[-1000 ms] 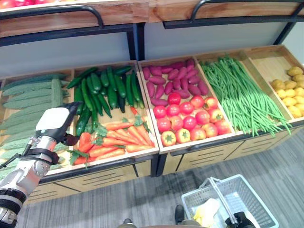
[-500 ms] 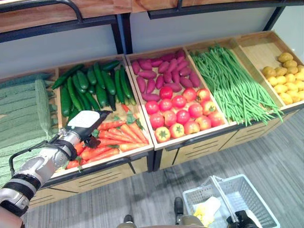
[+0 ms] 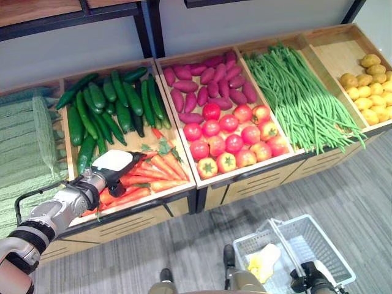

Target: Get the vegetables into the basket

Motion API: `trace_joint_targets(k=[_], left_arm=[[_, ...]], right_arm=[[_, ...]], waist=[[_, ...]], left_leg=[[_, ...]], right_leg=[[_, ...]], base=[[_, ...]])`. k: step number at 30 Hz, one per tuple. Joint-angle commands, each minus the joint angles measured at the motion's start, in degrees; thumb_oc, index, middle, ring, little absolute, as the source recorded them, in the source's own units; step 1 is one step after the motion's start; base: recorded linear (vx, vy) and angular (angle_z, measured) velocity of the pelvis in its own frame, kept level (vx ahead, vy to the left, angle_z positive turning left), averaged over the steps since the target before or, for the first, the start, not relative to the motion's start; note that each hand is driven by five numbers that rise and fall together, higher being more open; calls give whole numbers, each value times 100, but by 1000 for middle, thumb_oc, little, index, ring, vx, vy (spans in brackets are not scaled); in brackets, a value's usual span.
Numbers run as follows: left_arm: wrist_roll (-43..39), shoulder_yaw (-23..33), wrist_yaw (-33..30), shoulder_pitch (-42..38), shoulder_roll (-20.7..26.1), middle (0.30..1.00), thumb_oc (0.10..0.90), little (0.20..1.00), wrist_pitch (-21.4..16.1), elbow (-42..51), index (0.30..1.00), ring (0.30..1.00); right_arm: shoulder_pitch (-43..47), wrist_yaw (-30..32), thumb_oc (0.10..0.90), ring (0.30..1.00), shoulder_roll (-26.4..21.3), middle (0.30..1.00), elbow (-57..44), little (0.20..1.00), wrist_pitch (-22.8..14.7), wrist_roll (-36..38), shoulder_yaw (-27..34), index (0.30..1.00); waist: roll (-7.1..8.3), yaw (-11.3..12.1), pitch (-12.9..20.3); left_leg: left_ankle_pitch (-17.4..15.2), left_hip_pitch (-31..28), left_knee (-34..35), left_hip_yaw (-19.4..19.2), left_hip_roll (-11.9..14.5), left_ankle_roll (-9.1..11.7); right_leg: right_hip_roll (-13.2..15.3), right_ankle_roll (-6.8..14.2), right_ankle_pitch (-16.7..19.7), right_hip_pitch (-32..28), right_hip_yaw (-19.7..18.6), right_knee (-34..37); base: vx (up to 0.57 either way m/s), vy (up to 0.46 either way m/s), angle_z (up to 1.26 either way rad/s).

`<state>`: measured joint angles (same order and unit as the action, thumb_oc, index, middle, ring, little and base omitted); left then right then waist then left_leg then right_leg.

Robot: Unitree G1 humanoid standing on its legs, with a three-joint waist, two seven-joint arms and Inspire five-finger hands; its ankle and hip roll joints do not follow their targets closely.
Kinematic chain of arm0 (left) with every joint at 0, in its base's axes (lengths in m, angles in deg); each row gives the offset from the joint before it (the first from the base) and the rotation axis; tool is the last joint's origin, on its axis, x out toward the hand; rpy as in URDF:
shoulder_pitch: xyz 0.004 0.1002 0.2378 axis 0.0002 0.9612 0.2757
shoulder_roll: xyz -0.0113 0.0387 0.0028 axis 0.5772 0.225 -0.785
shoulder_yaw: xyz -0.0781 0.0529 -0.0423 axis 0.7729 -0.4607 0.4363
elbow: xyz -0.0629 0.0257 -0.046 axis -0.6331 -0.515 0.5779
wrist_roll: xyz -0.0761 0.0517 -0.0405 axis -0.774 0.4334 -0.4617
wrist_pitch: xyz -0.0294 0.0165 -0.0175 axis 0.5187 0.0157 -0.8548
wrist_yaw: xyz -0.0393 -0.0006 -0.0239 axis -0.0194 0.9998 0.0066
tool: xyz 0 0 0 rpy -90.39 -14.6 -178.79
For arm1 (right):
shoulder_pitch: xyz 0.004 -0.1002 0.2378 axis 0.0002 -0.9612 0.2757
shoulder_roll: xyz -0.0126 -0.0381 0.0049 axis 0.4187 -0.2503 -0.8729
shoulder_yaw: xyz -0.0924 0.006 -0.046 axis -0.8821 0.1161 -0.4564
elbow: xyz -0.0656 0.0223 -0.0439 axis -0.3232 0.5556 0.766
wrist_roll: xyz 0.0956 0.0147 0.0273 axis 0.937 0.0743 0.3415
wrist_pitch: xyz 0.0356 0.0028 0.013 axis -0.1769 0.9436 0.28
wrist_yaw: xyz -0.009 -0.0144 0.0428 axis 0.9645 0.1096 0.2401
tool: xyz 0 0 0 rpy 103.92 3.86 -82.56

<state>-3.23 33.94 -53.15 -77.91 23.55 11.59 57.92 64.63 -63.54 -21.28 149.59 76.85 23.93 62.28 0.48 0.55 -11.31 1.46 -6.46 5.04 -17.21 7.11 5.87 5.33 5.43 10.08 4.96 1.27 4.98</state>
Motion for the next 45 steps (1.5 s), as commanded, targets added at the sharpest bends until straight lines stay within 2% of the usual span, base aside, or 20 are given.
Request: trace_joint_targets(k=[1, 5, 6, 8, 17, 23, 27, 30, 34, 35, 37, 40, 42, 44, 45], left_arm=[[294, 402, -373, -760, 493, 1000, 900, 1000, 88, -68, 1000, 1000], [441, 342, -346, -697, 395, 1000, 900, 1000, 99, -220, 1000, 1000], [530, 271, -375, -714, 358, 575, 596, 575, 77, -275, 575, 575], [553, 245, -403, -717, 284, 300, 400, 300, 77, -320, 300, 300], [883, 130, -717, -815, -168, 300, 400, 300, 233, -736, 300, 300], [1052, 209, -864, -827, -165, 300, 400, 300, 298, -708, 300, 300], [1020, 397, -961, -848, 27, 300, 400, 300, 321, -354, 300, 300], [861, 659, -983, -811, 452, 300, 400, 300, 212, 358, 300, 300], [664, 946, -931, -621, 798, 303, 402, 303, 116, 856, 303, 303], [605, 1117, -949, -499, 916, 360, 443, 360, 66, 1048, 360, 360], [575, 1287, -934, -354, 1010, 413, 480, 413, 59, 1217, 413, 413], [463, 1629, -937, -56, 1164, 440, 500, 440, -54, 1572, 440, 440], [178, 1821, -906, 130, 1146, 421, 486, 421, -213, 1832, 421, 421], [-325, 2091, -763, 409, 1046, 300, 400, 300, -361, 2141, 300, 300], [-535, 2242, -722, 544, 974, 300, 400, 300, -401, 2261, 300, 300]], right_arm=[[81, 213, 400, 300, -370, 300, 90, 300, -54, -80, -155, 300], [84, 212, 400, 300, -368, 300, 75, 300, -54, -101, -177, 300], [88, 214, 400, 300, -369, 300, 46, 300, -69, -106, -191, 300], [105, 219, 400, 300, -362, 300, 14, 300, -74, -108, -216, 300], [125, 264, 400, 300, -313, 300, 78, 300, -82, -150, -285, 300], [89, 308, 400, 300, -298, 300, 60, 300, -86, -152, -274, 300], [53, 336, 400, 300, -284, 300, 41, 300, -88, -142, -235, 300], [-15, 336, 400, 300, -302, 300, 59, 300, -65, -110, -135, 300], [-53, 293, 400, 300, -290, 300, 44, 300, -45, -97, -102, 300], [-97, 276, 400, 300, -280, 300, 6, 300, -49, -100, -79, 300], [-111, 261, 400, 300, -278, 300, 1, 300, -42, -98, -69, 300], [-135, 219, 400, 300, -253, 300, 28, 300, -34, -82, -37, 300], [-145, 204, 400, 300, -223, 300, 14, 300, -44, -70, -26, 300], [-179, 171, 400, 300, -200, 300, -28, 300, -34, -73, -12, 300], [-198, 165, 400, 300, -194, 300, -45, 300, -39, -66, -7, 300]], waist=[[184, -43, 148], [191, -52, 133], [199, -58, 119], [203, -67, 105], [224, -96, 97], [230, -98, 122], [222, -87, 165], [199, -38, 254], [193, -13, 311], [190, 12, 343], [183, 13, 366], [185, 60, 414], [197, 78, 434], [213, 83, 449], [218, 82, 459]], left_leg=[[-82, 31, -4, 442, -134, -33], [-87, 21, -4, 445, -134, -31], [-86, 18, -4, 438, -137, -30], [-84, 21, -4, 430, -139, -31], [-100, 2, -4, 396, -144, -43], [-120, -34, -4, 388, -150, -45], [-137, -79, -4, 394, -153, -44], [-160, -130, -4, 415, -162, -44], [-177, -172, -4, 431, -164, -45], [-181, -185, -4, 445, -172, -45], [-184, -197, -4, 455, -173, -43], [-192, -212, -4, 490, -183, -39], [-192, -217, -4, 514, -183, -38], [-191, -225, -4, 526, -187, -37], [-194, -231, -4, 529, -189, -36]], right_leg=[[409, 478, 0, -309, 95, -52], [410, 478, -10, -327, 106, -49], [405, 479, -5, -319, 102, -50], [402, 478, -3, -314, 93, -53], [402, 479, 5, -313, 76, -48], [399, 476, -7, -330, 70, -51], [407, 477, -16, -383, 67, -47], [413, 481, -42, -451, 94, -46], [425, 481, -62, -508, 128, -41], [433, 478, -70, -536, 136, -40], [436, 479, -77, -557, 148, -38], [451, 474, -90, -613, 185, -33], [456, 469, -95, -636, 206, -33], [463, 466, -94, -650, 213, -32], [466, 462, -96, -660, 218, -33]], base=[[0, 0, 0], [0, 0, 0], [0, 0, 0], [0, 0, 0], [0, 0, 0], [0, 0, 0], [0, 0, 0], [12, 0, 0], [5, -1, 2], [0, 0, 0], [0, 0, 0], [0, 0, 1], [-4, -1, 9], [-5, 4, 7], [0, 0, 0]])
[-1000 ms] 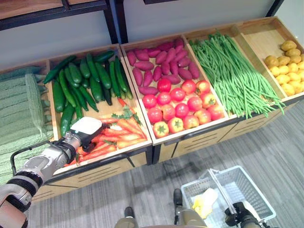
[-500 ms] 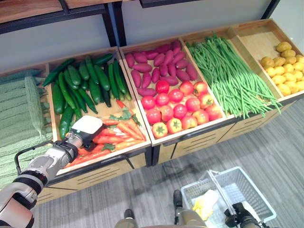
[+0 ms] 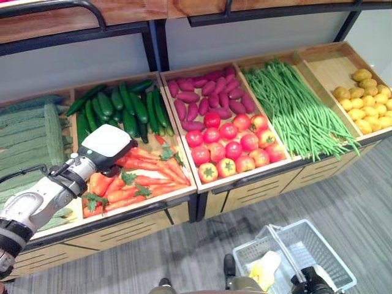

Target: Get the vegetables into the basket

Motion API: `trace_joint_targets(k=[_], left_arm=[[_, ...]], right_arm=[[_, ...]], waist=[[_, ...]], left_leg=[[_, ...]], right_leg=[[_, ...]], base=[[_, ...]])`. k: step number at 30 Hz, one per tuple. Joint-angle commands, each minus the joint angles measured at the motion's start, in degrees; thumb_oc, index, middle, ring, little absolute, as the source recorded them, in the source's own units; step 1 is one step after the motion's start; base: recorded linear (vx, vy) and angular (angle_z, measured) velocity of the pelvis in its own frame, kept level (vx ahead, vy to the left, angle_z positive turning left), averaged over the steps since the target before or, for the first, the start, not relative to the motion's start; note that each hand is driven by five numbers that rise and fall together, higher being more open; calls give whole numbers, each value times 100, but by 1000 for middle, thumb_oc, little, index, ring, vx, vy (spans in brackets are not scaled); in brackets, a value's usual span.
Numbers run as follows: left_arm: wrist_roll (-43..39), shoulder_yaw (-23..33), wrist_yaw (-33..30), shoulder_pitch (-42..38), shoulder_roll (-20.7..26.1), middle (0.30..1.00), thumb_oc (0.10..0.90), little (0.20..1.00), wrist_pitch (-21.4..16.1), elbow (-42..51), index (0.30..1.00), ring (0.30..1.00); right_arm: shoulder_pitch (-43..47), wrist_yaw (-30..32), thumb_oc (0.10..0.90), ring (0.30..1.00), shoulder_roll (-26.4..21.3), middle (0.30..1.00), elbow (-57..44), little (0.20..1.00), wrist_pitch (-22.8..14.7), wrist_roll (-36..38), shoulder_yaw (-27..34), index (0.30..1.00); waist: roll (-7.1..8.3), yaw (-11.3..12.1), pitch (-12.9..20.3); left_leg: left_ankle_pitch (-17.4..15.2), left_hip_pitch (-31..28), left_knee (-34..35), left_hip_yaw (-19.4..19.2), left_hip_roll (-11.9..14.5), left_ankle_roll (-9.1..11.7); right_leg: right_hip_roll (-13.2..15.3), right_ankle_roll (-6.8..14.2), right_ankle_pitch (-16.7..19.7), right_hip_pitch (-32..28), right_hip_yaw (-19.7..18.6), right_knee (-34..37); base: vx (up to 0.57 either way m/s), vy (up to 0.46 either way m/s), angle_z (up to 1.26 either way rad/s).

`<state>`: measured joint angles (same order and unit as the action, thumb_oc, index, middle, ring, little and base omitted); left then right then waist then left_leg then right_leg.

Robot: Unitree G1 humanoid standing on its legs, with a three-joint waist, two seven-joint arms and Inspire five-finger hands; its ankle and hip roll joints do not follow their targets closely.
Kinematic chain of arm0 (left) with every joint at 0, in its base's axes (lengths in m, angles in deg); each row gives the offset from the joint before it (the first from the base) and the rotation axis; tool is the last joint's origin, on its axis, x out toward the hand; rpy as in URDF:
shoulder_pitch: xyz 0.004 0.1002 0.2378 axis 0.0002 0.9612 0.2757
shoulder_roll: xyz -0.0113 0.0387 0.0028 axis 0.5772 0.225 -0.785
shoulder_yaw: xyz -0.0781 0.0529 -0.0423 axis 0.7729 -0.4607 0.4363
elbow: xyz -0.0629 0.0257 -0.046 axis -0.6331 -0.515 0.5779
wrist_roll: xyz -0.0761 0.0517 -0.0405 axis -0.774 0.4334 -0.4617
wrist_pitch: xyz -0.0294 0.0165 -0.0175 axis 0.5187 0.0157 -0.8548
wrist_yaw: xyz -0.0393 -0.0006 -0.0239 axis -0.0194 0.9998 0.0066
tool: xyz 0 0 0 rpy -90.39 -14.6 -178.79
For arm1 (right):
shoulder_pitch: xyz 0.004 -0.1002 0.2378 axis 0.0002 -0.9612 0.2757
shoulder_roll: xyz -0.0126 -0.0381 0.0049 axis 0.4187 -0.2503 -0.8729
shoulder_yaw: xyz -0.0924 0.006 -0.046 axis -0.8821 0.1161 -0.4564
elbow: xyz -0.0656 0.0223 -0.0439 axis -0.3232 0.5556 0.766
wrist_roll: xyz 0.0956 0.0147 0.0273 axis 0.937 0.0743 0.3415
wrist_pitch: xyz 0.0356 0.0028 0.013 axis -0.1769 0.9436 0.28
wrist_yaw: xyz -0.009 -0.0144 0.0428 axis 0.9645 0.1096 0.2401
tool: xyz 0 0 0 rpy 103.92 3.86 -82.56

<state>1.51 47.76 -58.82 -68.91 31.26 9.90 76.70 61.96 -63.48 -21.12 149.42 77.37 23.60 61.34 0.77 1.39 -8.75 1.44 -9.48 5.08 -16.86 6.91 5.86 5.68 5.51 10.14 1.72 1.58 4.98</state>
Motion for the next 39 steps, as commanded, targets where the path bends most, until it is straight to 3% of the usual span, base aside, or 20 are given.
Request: trace_joint_targets(k=[1, 4, 9, 21, 24, 26, 28, 30, 32, 33, 39], left_arm=[[-1018, 903, -141, -314, 205, 300, 400, 300, -230, 406, 300, 300], [-1530, 1248, -14, 42, 24, 300, 400, 300, -320, 970, 300, 300], [-1684, 1388, 95, 234, 25, 300, 400, 300, -382, 1393, 300, 300], [-1548, 1143, 233, -3, 248, 300, 400, 300, -407, 1544, 300, 300], [-1475, 938, 242, -222, 263, 300, 400, 300, -438, 1566, 300, 300], [-1360, 795, 208, -404, 271, 300, 400, 300, -503, 1655, 300, 300], [-1283, 763, 169, -472, 312, 300, 400, 300, -516, 1728, 300, 300], [-1236, 752, 143, -507, 347, 300, 400, 300, -509, 1798, 300, 300], [-1164, 836, 178, -445, 445, 300, 400, 300, -523, 2011, 300, 300], [-1181, 896, 204, -413, 486, 300, 400, 300, -525, 2112, 300, 300], [-1215, 880, 260, -345, 435, 300, 400, 300, -552, 2101, 300, 300]], right_arm=[[70, 157, 400, 300, -216, 300, -31, 300, -91, -34, 77, 300], [54, 108, 400, 300, -173, 300, -44, 300, -69, -43, 68, 300], [29, 76, 400, 300, -135, 300, -22, 300, -73, -22, 84, 300], [135, 53, 400, 300, -144, 300, 14, 300, -48, 88, 163, 300], [105, 53, 400, 300, -142, 300, -19, 300, -53, 112, 197, 300], [119, 61, 400, 300, -155, 300, 5, 300, -33, 126, 220, 300], [121, 73, 400, 300, -124, 300, 3, 300, -16, 125, 234, 300], [113, 85, 400, 300, -116, 300, 105, 300, 18, 115, 265, 300], [86, 125, 400, 300, -138, 300, 219, 300, 41, 33, 308, 300], [86, 128, 400, 300, -146, 300, 296, 300, 78, 19, 326, 300], [2, 146, 400, 300, -145, 300, 305, 300, 92, -7, 325, 300]], waist=[[184, -11, 204], [215, -18, 244], [243, -13, 274], [352, 15, 168], [408, -39, 122], [449, -123, 77], [456, -141, 44], [373, -42, -30], [222, 26, -36], [196, 45, 1], [238, -1, 134]], left_leg=[[-193, 69, -8, 492, -169, -36], [-215, 36, -8, 501, -183, -50], [-246, 1, -8, 482, -203, -71], [-346, -122, -60, 296, -399, -296], [-374, -104, -60, 215, -515, -375], [-390, -32, -22, 80, -642, -436], [-374, 42, -16, -101, -674, -477], [-406, 80, -27, -270, -616, -527], [-301, 211, -50, -518, -481, -550], [-250, 266, -50, -632, -443, -560], [-210, 218, -16, -948, -448, -454]], right_leg=[[431, 454, -102, -337, 186, -33], [449, 450, -113, -360, 181, -40], [459, 458, -118, -378, 162, -45], [595, 561, -88, -167, -102, -359], [679, 647, 126, -33, -247, -437], [746, 775, 515, 192, -452, -346], [774, 799, 601, 399, -514, -365], [789, 741, 333, 504, -162, -761], [844, 591, -200, 415, 581, -1599], [853, 552, -327, 388, 713, -1845], [751, 568, -364, 126, 808, -1109]], base=[[0, 0, 0], [0, 0, 0], [0, 0, 0], [-11, 56, -6], [-53, 117, -18], [-158, 154, -27], [-164, 110, -50], [-190, 52, -109], [-237, 57, -93], [-120, 13, -34], [9, -72, -34]])
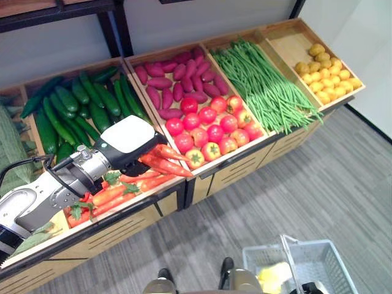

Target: Get the vegetables into the basket

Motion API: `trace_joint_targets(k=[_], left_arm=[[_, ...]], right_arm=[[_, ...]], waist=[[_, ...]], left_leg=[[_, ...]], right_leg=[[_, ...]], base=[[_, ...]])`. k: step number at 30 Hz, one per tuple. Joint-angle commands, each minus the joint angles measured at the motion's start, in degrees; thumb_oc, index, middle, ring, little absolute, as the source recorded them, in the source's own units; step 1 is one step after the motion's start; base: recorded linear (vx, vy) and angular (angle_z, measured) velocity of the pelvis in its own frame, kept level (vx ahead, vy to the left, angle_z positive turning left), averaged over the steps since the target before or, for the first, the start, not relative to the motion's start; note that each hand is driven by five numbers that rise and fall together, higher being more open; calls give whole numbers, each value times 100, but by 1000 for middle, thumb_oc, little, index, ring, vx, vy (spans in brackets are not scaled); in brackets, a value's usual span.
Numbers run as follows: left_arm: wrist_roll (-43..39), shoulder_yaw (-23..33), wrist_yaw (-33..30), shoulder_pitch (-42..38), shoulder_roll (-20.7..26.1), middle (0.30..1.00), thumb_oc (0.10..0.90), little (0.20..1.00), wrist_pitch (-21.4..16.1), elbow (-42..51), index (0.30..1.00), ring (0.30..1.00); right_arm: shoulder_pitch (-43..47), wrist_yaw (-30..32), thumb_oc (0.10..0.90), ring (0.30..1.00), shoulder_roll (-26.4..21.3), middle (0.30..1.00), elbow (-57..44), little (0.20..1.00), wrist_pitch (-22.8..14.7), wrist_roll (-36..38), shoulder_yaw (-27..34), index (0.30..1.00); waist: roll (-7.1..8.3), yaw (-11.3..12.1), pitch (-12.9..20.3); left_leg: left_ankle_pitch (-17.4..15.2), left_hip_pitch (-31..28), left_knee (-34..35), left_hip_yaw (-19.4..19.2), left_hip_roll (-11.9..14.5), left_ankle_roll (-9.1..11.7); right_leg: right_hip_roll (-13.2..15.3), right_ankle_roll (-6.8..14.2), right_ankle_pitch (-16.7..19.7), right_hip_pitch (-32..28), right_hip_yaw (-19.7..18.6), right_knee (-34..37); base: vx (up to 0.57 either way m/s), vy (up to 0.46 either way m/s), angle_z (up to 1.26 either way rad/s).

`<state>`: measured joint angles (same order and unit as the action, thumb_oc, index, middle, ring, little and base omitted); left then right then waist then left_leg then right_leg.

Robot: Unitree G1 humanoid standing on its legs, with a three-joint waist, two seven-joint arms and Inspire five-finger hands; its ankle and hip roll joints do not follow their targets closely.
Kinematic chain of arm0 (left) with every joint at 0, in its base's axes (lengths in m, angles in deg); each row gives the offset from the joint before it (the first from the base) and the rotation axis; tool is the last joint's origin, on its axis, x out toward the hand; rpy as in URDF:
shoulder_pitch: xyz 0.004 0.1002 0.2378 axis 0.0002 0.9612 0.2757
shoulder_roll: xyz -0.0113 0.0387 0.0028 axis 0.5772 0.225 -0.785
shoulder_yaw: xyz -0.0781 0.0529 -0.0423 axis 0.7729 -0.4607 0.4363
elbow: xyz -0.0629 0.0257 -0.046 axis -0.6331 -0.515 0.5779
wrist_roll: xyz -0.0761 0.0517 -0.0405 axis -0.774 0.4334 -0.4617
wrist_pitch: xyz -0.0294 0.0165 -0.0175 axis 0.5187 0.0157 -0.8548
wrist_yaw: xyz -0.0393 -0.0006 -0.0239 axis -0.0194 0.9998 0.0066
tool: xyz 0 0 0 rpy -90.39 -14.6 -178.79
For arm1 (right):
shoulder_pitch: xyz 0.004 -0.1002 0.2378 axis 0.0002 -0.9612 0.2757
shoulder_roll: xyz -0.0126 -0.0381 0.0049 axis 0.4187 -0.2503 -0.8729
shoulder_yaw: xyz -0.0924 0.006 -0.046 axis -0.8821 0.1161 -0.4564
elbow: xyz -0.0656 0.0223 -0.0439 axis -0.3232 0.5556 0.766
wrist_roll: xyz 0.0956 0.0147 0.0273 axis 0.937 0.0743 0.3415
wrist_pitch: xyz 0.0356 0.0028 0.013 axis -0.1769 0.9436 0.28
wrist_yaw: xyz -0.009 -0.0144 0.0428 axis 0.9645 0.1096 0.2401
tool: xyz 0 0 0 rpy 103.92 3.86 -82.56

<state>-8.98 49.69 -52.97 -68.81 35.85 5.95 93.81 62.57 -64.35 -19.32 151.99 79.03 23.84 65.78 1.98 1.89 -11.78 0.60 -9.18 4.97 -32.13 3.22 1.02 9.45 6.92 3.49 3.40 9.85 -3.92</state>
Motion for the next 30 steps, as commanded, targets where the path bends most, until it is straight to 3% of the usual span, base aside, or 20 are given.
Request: trace_joint_targets(k=[1, 10, 14, 19, 20, 21, 24, 26, 30], left_arm=[[-185, 696, -324, -319, -55, 300, 400, 300, -157, 400, 300, 300], [-284, 445, -283, -489, -302, 300, 400, 300, -165, 376, 300, 300], [-391, 229, -271, -702, -515, 300, 400, 300, -141, 367, 300, 300], [-377, 103, -286, -880, -608, 300, 400, 300, -124, 384, 300, 300], [-354, 43, -324, -897, -655, 300, 400, 300, -128, 372, 300, 300], [-321, 3, -330, -886, -682, 300, 400, 300, -111, 403, 300, 300], [-274, 204, -445, -683, -629, 300, 400, 300, -92, 457, 300, 300], [-289, 299, -469, -558, -616, 300, 400, 300, -96, 455, 300, 300], [-419, 271, -386, -565, -601, 300, 400, 300, -130, 543, 300, 300]], right_arm=[[-87, 234, 400, 300, -327, 300, 38, 300, -75, -30, -117, 300], [-185, 289, 400, 300, -448, 300, -26, 300, -77, 14, -32, 300], [-218, 372, 400, 300, -589, 300, -134, 300, -114, 102, 24, 300], [-232, 389, 400, 300, -678, 300, -176, 300, -134, 97, 21, 300], [-149, 412, 400, 300, -741, 300, -174, 300, -149, 126, -4, 300], [-53, 431, 400, 300, -793, 300, -111, 300, -157, 170, -7, 300], [90, 421, 400, 300, -813, 300, -97, 300, -188, 198, -103, 300], [151, 412, 400, 300, -808, 300, -60, 300, -196, 193, -168, 300], [117, 377, 400, 300, -793, 300, -51, 300, -187, 201, -181, 300]], waist=[[111, -76, 452], [-61, -301, 461], [-221, -399, 401], [-250, -395, 307], [-252, -325, 254], [-241, -212, 218], [-227, -18, 237], [-250, 20, 244], [-288, -46, 304]], left_leg=[[-107, 180, -2, 542, -62, 54], [161, 163, 3, 474, 230, 336], [435, 205, -38, 543, 520, 538], [462, 334, -391, 693, 629, 629], [475, 456, -534, 1118, 567, 642], [423, 611, -510, 1823, 436, 641], [456, 826, -316, 2844, 366, 572], [484, 834, -218, 3050, 404, 550], [378, 585, -63, 2845, 317, 463]], right_leg=[[339, 415, 280, -76, 4, -127], [28, 286, 170, -283, 99, 247], [-245, 79, -51, -352, 120, 202], [-324, -27, -132, -430, 134, 207], [-372, -79, -142, -417, 31, 203], [-360, -83, -166, -422, -91, 212], [-368, -71, -95, -315, -424, 236], [-381, -55, -76, -300, -578, 241], [-311, 1, -58, -353, -651, 241]], base=[[41, -148, -39], [13, -143, -18], [-6, -263, -1], [-19, -120, -2], [-27, -56, -12], [-28, -55, -17], [-3, 18, -51], [29, 53, -45], [37, 127, -47]])
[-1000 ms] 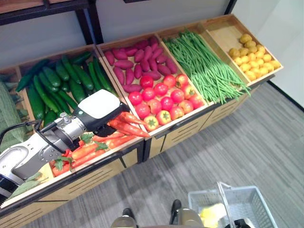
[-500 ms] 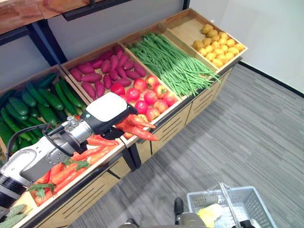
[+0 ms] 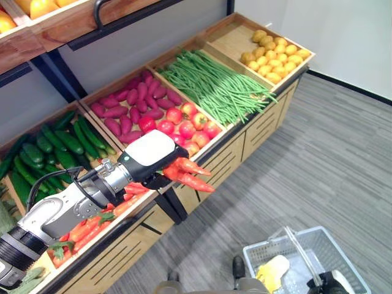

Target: Get the vegetables into the basket

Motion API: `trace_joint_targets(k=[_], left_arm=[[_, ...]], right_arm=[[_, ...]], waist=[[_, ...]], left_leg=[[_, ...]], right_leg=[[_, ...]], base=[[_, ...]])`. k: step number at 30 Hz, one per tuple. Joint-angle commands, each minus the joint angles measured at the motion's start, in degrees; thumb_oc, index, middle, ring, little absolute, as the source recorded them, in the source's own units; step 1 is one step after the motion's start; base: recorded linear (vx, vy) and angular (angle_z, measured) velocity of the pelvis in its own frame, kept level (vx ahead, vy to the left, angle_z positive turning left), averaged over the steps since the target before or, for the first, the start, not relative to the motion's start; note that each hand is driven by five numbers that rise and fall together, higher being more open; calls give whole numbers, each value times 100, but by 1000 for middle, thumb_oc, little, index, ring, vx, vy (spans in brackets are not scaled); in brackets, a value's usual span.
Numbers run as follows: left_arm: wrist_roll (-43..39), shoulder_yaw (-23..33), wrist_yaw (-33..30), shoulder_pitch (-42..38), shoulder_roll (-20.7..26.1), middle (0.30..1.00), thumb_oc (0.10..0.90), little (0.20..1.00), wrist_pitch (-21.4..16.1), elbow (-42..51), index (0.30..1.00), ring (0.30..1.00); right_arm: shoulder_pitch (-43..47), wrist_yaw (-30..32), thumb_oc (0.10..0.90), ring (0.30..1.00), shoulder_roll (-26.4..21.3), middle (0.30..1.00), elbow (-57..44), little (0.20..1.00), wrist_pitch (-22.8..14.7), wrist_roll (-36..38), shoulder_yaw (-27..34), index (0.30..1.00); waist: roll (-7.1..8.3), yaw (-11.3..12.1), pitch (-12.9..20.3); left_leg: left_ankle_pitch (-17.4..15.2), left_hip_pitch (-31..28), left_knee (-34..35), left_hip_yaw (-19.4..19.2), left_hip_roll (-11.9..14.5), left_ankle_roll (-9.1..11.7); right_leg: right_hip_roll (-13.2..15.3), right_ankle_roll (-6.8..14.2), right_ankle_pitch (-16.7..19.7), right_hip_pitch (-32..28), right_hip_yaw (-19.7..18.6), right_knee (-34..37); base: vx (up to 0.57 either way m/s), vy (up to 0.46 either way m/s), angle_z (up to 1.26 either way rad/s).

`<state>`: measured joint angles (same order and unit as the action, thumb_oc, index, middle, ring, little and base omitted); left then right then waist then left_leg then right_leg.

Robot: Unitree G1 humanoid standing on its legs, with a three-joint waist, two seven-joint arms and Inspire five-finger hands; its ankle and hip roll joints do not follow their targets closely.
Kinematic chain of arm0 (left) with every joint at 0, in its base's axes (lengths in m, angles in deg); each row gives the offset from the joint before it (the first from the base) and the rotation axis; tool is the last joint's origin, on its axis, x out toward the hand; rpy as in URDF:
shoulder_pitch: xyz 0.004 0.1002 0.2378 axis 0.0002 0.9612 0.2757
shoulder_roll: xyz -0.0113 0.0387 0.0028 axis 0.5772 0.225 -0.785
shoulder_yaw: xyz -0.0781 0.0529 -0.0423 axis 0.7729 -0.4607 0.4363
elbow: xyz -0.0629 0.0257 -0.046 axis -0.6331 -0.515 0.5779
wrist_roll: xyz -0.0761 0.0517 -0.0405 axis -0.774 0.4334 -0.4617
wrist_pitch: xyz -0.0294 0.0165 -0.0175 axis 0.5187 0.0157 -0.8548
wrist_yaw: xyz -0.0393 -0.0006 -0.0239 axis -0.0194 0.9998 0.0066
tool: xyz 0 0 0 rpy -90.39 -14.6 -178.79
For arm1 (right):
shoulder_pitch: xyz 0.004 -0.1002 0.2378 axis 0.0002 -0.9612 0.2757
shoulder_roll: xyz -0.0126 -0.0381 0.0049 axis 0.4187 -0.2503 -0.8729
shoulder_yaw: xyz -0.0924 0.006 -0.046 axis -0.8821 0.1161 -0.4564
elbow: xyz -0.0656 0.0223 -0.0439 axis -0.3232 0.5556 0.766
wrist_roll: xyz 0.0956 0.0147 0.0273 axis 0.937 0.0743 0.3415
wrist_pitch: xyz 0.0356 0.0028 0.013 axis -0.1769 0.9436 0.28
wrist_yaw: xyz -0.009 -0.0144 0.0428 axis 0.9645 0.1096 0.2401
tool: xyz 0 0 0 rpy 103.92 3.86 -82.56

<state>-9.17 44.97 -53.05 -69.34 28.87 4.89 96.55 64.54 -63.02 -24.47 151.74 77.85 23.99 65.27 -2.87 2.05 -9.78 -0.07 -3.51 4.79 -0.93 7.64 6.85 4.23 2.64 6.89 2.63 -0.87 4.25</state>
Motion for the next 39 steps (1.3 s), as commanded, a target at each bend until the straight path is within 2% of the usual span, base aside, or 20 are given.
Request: trace_joint_targets(k=[1, 2, 3, 5, 11, 12, 15, 19, 20, 21, 24, 27, 33, 34, 36, 39], left_arm=[[-404, 734, -373, -523, 97, 300, 400, 300, -22, 268, 300, 300], [-408, 719, -364, -527, 123, 300, 400, 300, -25, 306, 300, 300], [-427, 670, -339, -563, 170, 300, 400, 300, -45, 342, 300, 300], [-419, 659, -334, -582, 229, 300, 400, 300, -64, 337, 300, 300], [-290, 647, -397, -609, 264, 300, 400, 300, -130, 266, 300, 300], [-243, 628, -430, -620, 276, 300, 400, 300, -119, 209, 300, 300], [-148, 601, -410, -642, 307, 300, 400, 300, -121, 221, 300, 300], [-136, 617, -369, -653, 345, 300, 400, 300, -102, 249, 300, 300], [-181, 683, -327, -599, 379, 300, 400, 300, -73, 274, 300, 300], [-200, 714, -322, -585, 384, 300, 400, 300, -63, 291, 300, 300], [-238, 773, -311, -529, 367, 300, 400, 300, -45, 260, 300, 300], [-249, 893, -306, -336, 272, 300, 400, 300, -41, 190, 300, 300], [-309, 800, -319, -362, 83, 300, 400, 300, -13, 115, 300, 300], [-333, 724, -320, -441, -31, 300, 400, 300, 23, 69, 300, 300], [-333, 715, -321, -451, -36, 300, 400, 300, 23, 65, 300, 300], [-359, 555, -294, -596, -203, 300, 400, 300, 25, -2, 300, 300]], right_arm=[[-81, 244, 400, 300, -276, 300, -25, 300, -69, 187, -125, 300], [-69, 244, 400, 300, -264, 300, -45, 300, -61, 182, -126, 300], [-60, 237, 400, 300, -228, 300, -126, 300, -60, 173, -140, 300], [-69, 222, 400, 300, -171, 300, -122, 300, -44, 152, -147, 300], [7, 217, 400, 300, -39, 300, -182, 300, -12, 175, -144, 300], [11, 231, 400, 300, 24, 300, -235, 300, -17, 178, -154, 300], [-46, 252, 400, 300, 65, 300, -183, 300, -17, 190, -103, 300], [-135, 253, 400, 300, 92, 300, -123, 300, -17, 186, -86, 300], [-151, 250, 400, 300, 84, 300, -35, 300, 3, 183, -49, 300], [-147, 257, 400, 300, 78, 300, 12, 300, 10, 195, -31, 300], [-126, 283, 400, 300, 89, 300, 0, 300, 28, 167, -62, 300], [-180, 279, 400, 300, 64, 300, -53, 300, 34, 141, -55, 300], [-153, 319, 400, 300, -79, 300, -95, 300, 7, 217, -27, 300], [-195, 341, 400, 300, -141, 300, -191, 300, -27, 242, -31, 300], [-199, 340, 400, 300, -144, 300, -193, 300, -27, 242, -26, 300], [-213, 383, 400, 300, -262, 300, -190, 300, -55, 303, 16, 300]], waist=[[201, -43, 91], [211, -80, 103], [262, -143, 108], [320, -135, 99], [482, -180, 36], [491, -143, -24], [424, -62, -37], [427, -75, 21], [447, 21, 94], [452, 44, 109], [517, 73, 169], [513, 30, 241], [334, -99, 215], [249, -172, 161], [243, -171, 157], [191, -212, 84]], left_leg=[[439, 0, -45, -290, -129, -124], [389, -42, -37, -340, -172, -150], [255, -144, -39, -519, -287, -233], [137, -227, -52, -729, -390, -325], [-46, -297, -30, -1244, -672, -528], [-13, -259, 3, -1377, -684, -578], [34, -145, 21, -1515, -607, -590], [29, -125, 21, -1613, -586, -617], [63, -98, 21, -1771, -553, -640], [43, -128, 21, -1813, -556, -636], [59, -180, 18, -2006, -535, -589], [150, -224, -13, -2245, -405, -460], [443, -248, -12, -2297, -61, -193], [596, -226, -58, -2287, 131, -69], [600, -229, -57, -2284, 139, -63], [625, -85, -451, -2169, 289, 60]], right_leg=[[214, 433, -397, -288, 406, -572], [244, 467, -373, -280, 368, -575], [338, 561, -283, -206, 176, -607], [445, 669, -192, -99, -30, -650], [695, 985, 317, 332, -400, -618], [740, 984, 366, 480, -233, -794], [900, 885, 112, 420, 512, -1259], [873, 827, -128, 265, 701, -1501], [904, 785, -178, 216, 959, -1635], [933, 804, -211, 171, 1044, -1675], [926, 828, -143, 22, 1150, -1349], [753, 781, -251, -142, 1146, -848], [392, 617, -382, -298, 1100, -600], [209, 503, -491, -299, 1093, -644], [202, 496, -493, -303, 1097, -645], [77, 376, -556, -392, 1082, -573]], base=[[37, 204, -57], [0, 253, -55], [-7, 325, -58], [-25, 300, -49], [-97, 193, -63], [-149, 132, -66], [-151, 73, -51], [-68, 25, -7], [-39, -21, -20], [-40, -38, -46], [4, -83, -47], [27, -189, -44], [11, -263, -46], [-6, -239, -31], [-4, -184, -17], [-6, -204, -11]])
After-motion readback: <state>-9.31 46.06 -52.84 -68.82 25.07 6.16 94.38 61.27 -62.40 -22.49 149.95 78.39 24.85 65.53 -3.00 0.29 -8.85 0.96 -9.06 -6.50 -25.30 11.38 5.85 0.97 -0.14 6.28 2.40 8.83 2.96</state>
